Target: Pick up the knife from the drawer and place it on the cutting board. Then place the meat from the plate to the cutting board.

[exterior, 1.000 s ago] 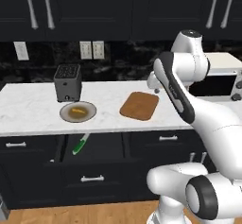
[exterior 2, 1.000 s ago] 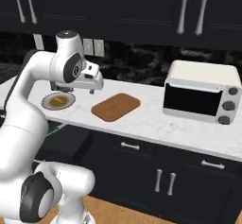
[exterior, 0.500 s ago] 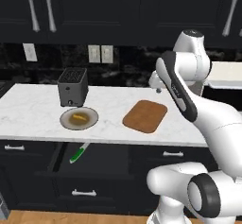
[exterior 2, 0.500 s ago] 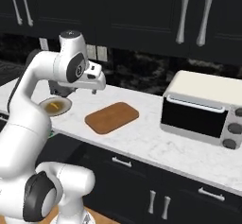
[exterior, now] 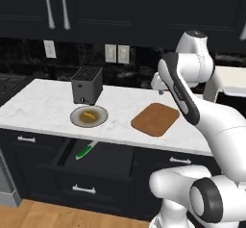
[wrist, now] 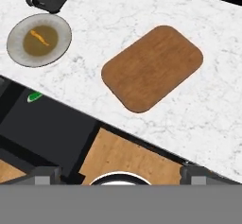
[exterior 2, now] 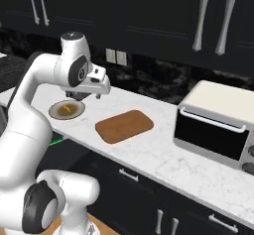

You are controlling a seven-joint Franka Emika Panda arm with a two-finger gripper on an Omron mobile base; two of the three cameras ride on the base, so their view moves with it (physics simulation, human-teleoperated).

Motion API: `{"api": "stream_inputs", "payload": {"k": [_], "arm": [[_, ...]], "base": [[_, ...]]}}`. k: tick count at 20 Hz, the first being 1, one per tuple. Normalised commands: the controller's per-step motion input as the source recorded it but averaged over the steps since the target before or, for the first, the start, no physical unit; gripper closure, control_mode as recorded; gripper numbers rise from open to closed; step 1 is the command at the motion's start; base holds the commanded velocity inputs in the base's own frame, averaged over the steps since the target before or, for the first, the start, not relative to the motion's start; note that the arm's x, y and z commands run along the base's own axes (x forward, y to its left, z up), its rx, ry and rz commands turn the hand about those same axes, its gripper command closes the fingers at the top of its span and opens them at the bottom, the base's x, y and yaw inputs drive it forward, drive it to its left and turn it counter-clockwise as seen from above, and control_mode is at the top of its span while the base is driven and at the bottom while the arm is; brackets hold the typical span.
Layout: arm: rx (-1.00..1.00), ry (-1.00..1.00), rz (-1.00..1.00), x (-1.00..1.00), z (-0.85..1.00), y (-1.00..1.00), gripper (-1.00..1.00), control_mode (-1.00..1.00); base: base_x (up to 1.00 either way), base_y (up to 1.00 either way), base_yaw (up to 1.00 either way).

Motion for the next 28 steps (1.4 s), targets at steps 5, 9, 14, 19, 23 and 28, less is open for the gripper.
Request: {"api": "stream_inputs", "payload": {"k": [5,9,14,19,23,28], "arm": [[0.00,0.00,0.00,0.00,0.00,0.00,-1.00,1.00],[0.00,0.00,0.00,0.00,0.00,0.00,-1.00,1.00],[0.00,0.00,0.00,0.00,0.00,0.00,-1.00,1.00],[0.00,0.00,0.00,0.00,0.00,0.00,-1.00,1.00],[0.00,0.00,0.00,0.00,0.00,0.00,-1.00,1.00],[0.00,0.00,0.00,0.00,0.00,0.00,-1.00,1.00]], "base": [[0.28,-0.62,0.30],[0.11,-0.50,0.26],[0.23,-0.04,0.21],[0.43,0.00,0.15],[0.52,0.05,0.13],[0.40,0.19,0.09]]}}
